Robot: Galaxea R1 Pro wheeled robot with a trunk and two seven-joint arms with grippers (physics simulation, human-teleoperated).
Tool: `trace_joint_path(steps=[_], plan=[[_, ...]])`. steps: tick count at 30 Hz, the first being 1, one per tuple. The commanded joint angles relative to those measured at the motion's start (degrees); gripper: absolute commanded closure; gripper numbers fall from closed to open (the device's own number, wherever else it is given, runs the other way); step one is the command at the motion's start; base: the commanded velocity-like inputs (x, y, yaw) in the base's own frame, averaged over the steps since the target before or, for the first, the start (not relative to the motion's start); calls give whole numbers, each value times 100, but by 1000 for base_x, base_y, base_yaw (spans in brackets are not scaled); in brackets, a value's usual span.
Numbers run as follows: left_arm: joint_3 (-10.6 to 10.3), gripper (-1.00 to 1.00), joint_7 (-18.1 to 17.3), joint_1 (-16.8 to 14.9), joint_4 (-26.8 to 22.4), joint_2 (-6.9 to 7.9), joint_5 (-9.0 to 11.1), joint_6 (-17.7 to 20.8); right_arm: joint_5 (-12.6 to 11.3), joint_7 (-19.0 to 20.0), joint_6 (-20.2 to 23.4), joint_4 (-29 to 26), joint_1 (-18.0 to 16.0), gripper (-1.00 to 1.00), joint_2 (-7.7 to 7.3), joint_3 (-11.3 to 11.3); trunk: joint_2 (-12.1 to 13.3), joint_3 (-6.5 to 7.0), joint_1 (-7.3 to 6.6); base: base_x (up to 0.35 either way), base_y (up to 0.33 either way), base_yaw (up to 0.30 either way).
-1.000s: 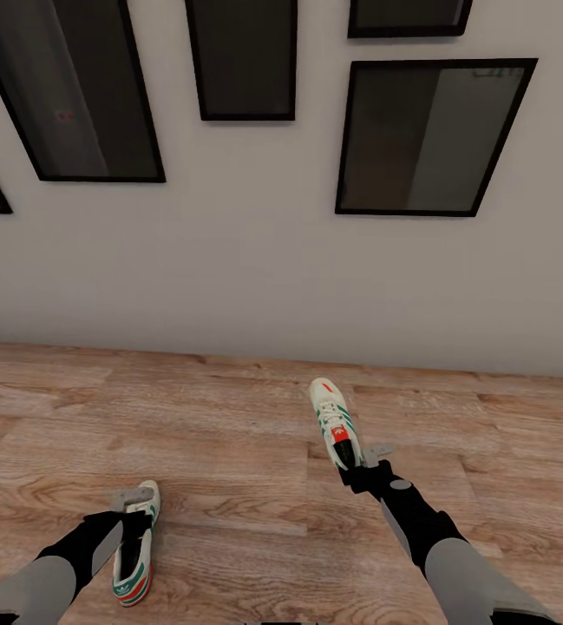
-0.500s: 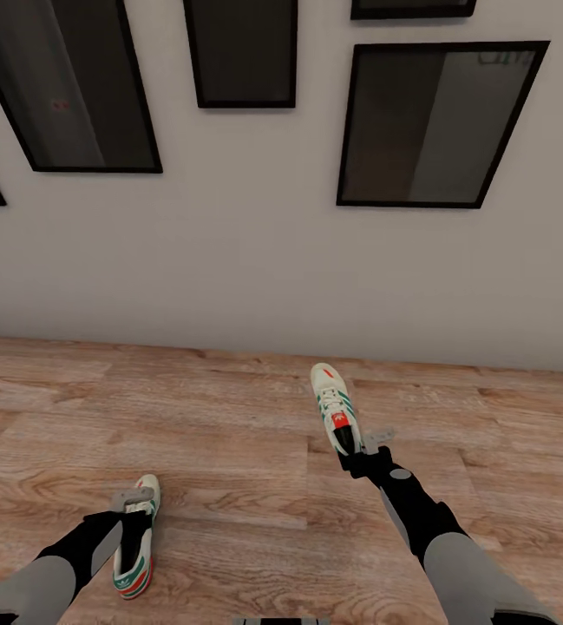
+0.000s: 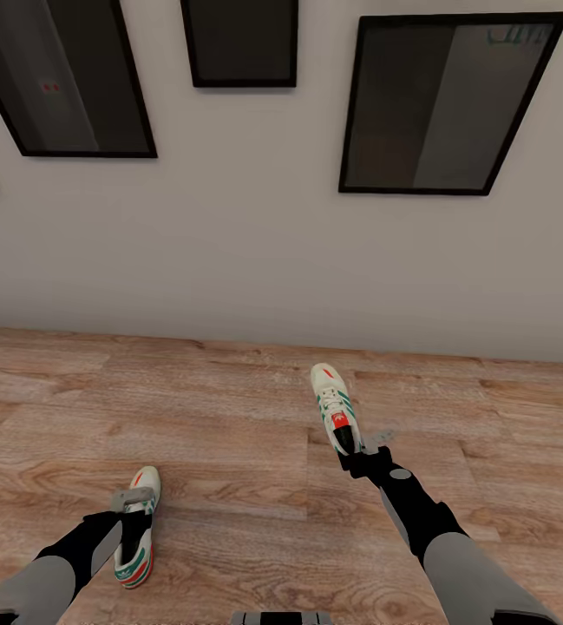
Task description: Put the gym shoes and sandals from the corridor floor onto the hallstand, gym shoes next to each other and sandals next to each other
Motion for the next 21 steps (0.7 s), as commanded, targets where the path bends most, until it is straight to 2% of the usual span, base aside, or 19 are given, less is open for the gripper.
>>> trace_joint_path(steps=[1, 16, 21], plan=[[0, -100, 0, 0, 0, 0, 0, 0, -7, -10, 0, -1, -1, 100, 0, 2, -2, -23, 2, 0, 0, 0], [0, -100, 0, 0, 0, 0, 0, -5, -7, -10, 0, -1, -1, 100, 0, -2, -22, -355, 41, 0, 0, 0], [0, -100, 0, 0, 0, 0, 0, -6, -7, -10, 0, -2, -1, 100, 0, -3, -22, -355, 41, 0, 0, 0]])
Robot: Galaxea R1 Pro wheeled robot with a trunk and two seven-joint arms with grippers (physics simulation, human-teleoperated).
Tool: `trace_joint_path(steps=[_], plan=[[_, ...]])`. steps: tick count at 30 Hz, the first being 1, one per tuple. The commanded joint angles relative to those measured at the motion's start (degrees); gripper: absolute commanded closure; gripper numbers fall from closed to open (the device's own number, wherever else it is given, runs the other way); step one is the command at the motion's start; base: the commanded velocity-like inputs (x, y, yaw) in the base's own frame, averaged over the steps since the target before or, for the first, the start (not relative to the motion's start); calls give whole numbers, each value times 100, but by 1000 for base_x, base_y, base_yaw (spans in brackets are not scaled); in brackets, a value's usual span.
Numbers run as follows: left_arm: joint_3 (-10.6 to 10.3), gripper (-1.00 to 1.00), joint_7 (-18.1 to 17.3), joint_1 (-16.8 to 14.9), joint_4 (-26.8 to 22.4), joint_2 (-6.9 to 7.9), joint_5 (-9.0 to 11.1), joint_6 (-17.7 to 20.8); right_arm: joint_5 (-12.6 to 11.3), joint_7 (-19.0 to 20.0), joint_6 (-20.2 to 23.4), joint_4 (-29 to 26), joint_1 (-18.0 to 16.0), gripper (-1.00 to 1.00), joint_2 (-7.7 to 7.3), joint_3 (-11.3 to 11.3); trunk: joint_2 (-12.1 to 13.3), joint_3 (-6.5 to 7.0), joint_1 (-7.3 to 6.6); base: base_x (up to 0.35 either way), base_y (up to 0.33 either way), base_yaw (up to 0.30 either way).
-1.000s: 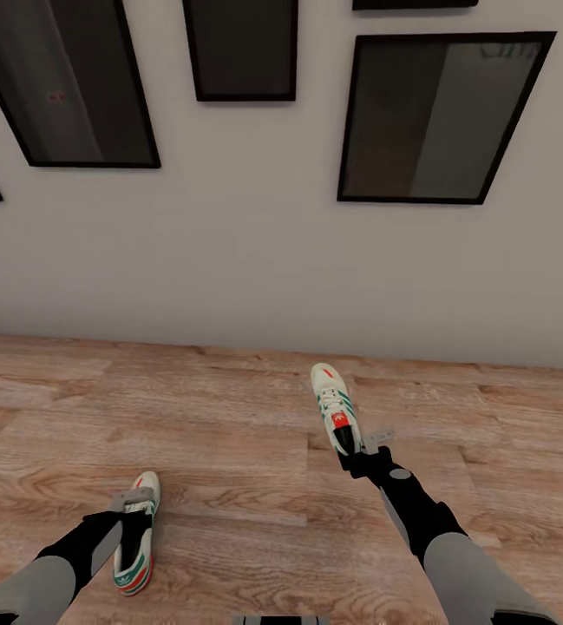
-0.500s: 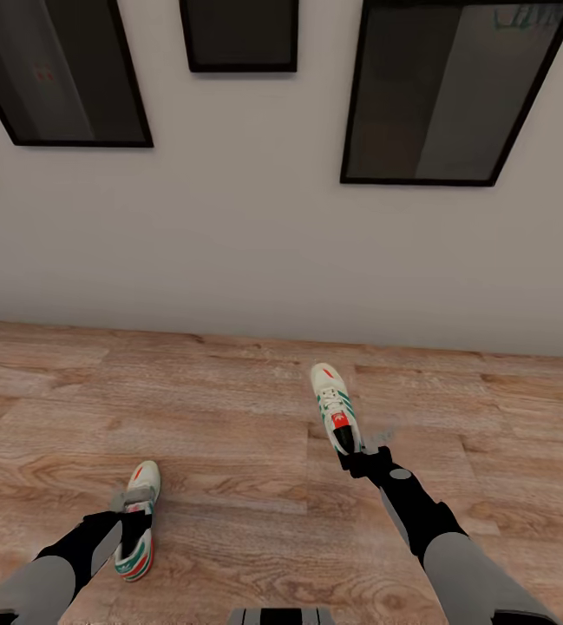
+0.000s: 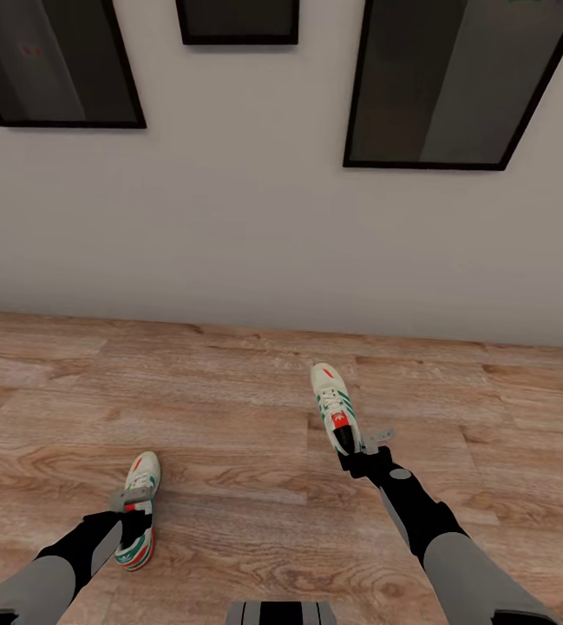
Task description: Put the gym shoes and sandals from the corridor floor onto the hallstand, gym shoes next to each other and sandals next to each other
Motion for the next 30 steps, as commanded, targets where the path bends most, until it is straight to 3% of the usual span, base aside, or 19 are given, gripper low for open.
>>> trace_joint_path(steps=[1, 11, 15, 20, 30], plan=[[0, -100, 0, 0, 0, 0, 0, 0, -6, -10, 0, 0, 0, 100, 0, 1, 0, 0, 0, 0, 0, 0], [0, -100, 0, 0, 0, 0, 0, 0, -6, -10, 0, 0, 0, 100, 0, 5, -9, -155, 18, 0, 0, 0], [0, -100, 0, 0, 0, 0, 0, 0, -6, -10, 0, 0, 0, 100, 0, 2, -9, -155, 18, 0, 0, 0], [0, -100, 0, 0, 0, 0, 0, 0, -6, -10, 0, 0, 0, 100, 0, 3, -16, -266, 31, 0, 0, 0], [0, -100, 0, 0, 0, 0, 0, 0, -6, -10, 0, 0, 0, 100, 0, 3, -20, -332, 39, 0, 0, 0]])
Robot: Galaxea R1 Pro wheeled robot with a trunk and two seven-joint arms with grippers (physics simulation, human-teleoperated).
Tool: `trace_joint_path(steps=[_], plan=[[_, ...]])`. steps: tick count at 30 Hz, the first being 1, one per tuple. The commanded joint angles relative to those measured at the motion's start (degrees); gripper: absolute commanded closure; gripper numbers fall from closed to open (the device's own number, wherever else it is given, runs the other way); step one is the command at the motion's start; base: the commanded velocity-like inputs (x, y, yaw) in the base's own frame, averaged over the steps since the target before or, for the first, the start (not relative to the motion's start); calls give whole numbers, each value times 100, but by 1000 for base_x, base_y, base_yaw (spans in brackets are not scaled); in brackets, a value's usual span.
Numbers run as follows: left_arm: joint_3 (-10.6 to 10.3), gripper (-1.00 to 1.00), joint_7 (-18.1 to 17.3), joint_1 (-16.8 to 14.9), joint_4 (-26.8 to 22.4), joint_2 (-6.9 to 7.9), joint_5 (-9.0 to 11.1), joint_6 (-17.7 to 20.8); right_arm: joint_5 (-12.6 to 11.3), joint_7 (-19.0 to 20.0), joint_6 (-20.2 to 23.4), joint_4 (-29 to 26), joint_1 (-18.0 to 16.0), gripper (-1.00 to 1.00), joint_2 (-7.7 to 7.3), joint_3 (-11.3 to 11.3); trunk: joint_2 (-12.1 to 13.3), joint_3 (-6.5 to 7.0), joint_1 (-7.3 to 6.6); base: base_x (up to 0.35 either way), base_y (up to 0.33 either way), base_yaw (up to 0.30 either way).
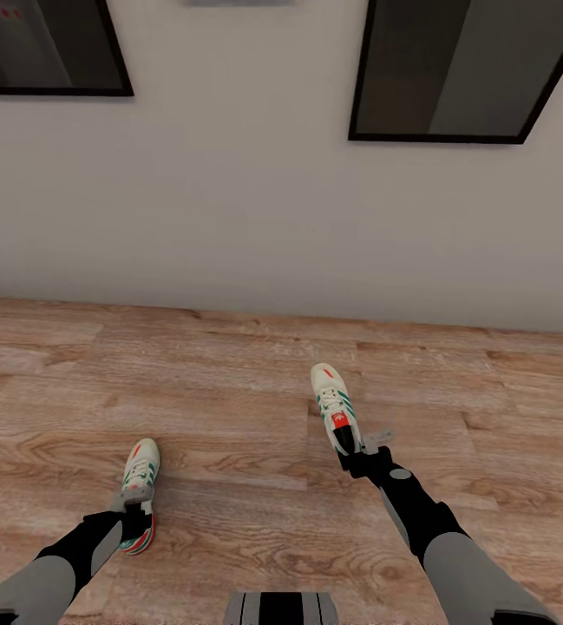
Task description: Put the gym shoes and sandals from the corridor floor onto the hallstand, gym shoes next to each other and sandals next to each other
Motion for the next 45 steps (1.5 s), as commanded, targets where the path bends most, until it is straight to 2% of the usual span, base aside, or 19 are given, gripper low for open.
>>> trace_joint_path(steps=[1, 16, 19, 45], plan=[[0, -100, 0, 0, 0, 0, 0, 0, -6, -10, 0, 0, 0, 100, 0, 1, 0, 0, 0, 0, 0, 0], [0, -100, 0, 0, 0, 0, 0, 0, -6, -10, 0, 1, 0, 100, 0, -1, 0, 0, 0, 0, 0, 0], [0, -100, 0, 0, 0, 0, 0, 0, -6, -8, 0, 0, 0, 100, 0, 1, -4, -66, 8, 0, 0, 0], [0, -100, 0, 0, 0, 0, 0, 0, -2, -10, -48, 0, 0, 100, 0, 10, -7, -111, 13, 0, 0, 0]])
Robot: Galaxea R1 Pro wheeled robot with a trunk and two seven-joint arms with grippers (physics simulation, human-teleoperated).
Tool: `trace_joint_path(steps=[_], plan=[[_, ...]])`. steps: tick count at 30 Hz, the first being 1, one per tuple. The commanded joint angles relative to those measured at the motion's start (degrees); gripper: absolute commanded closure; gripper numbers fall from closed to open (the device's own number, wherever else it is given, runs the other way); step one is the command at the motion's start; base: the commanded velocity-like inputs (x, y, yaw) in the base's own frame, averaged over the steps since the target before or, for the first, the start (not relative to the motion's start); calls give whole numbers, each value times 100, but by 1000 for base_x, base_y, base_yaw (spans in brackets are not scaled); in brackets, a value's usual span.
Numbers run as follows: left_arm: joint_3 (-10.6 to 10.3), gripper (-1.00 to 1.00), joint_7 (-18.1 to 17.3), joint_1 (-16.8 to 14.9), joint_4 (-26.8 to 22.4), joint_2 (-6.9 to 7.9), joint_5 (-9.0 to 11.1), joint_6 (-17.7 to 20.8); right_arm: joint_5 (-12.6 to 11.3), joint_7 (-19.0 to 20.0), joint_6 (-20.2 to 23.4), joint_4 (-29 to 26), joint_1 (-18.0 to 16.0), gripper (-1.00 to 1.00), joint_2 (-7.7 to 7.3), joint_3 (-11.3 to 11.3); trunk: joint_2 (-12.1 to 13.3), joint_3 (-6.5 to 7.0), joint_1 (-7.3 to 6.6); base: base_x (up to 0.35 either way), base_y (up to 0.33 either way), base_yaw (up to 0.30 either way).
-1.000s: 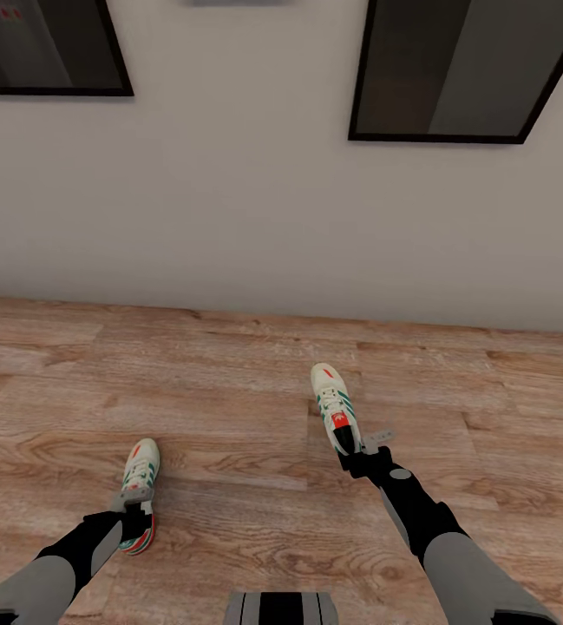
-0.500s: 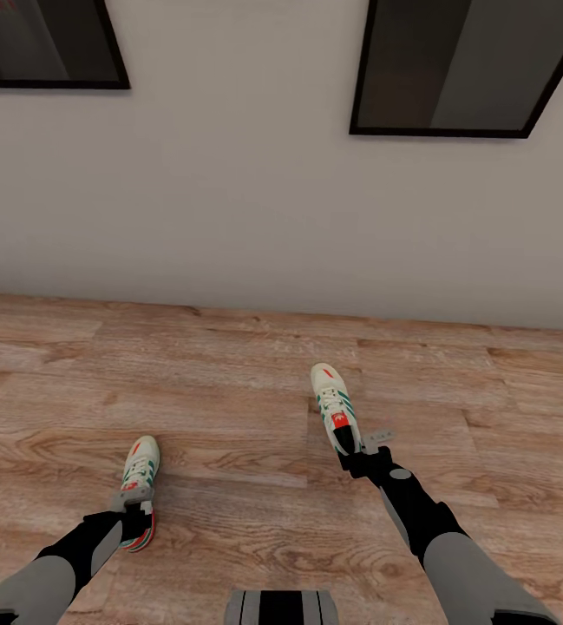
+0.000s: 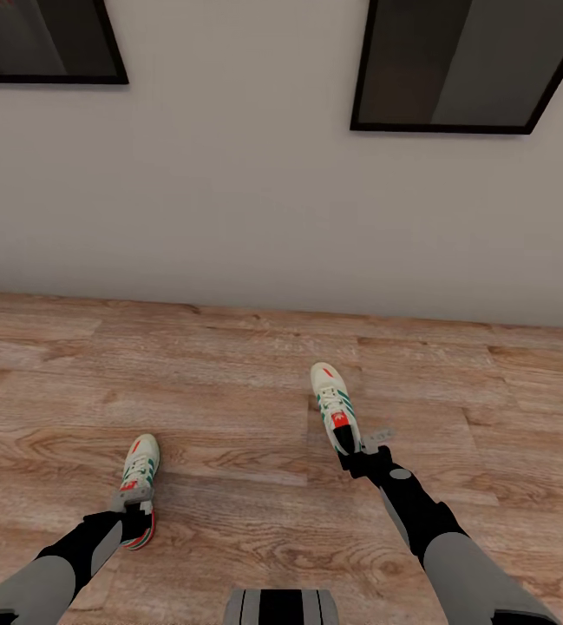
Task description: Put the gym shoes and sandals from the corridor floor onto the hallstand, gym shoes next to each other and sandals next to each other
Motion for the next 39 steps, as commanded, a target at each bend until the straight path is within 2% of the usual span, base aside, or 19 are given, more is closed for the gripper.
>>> trace_joint_path(steps=[1, 4, 21, 24, 39], plan=[[0, -100, 0, 0, 0, 0, 0, 0, -4, -10, -11, 0, 0, 100, 0, 3, 0, 0, 0, 0, 0, 0], [0, -100, 0, 0, 0, 0, 0, 0, -4, -10, -37, 0, 0, 100, 0, 2, -4, -66, 8, 0, 0, 0], [0, -100, 0, 0, 0, 0, 0, 0, -4, -10, -66, 0, 0, 100, 0, 0, -4, -66, 8, 0, 0, 0], [0, -100, 0, 0, 0, 0, 0, 0, -2, -10, -66, -3, 0, 100, 0, 0, -8, -133, 15, 0, 0, 0], [0, -100, 0, 0, 0, 0, 0, 0, -2, -10, -66, -8, 0, 100, 0, 0, -8, -133, 15, 0, 0, 0]])
